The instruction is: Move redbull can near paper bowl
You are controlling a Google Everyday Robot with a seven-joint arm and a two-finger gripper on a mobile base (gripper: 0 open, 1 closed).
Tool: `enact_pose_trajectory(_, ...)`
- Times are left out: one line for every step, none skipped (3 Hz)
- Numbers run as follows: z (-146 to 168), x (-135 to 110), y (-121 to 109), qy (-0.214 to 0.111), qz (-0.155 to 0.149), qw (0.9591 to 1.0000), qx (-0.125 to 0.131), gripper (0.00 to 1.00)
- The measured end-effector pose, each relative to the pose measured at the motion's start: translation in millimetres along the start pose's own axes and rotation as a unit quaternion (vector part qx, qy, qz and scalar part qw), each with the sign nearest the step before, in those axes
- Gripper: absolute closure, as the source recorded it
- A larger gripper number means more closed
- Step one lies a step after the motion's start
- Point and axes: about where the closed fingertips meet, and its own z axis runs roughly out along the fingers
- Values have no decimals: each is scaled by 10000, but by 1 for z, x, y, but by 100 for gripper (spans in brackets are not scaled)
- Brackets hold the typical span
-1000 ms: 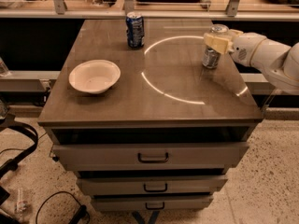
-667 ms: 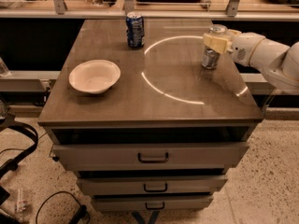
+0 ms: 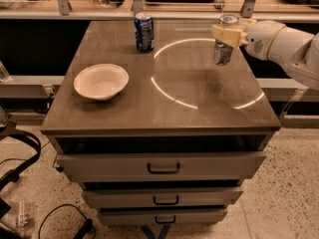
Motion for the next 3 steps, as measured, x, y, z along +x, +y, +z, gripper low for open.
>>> enact_pose_trajectory(-11,-22,41,60,-125,9999,-72,100)
enact_pose_trajectory(-16,-14,122,227,116,9977,-622,100)
enact_pose_trajectory(-14,-7,173,310,224,9937,-1054,100)
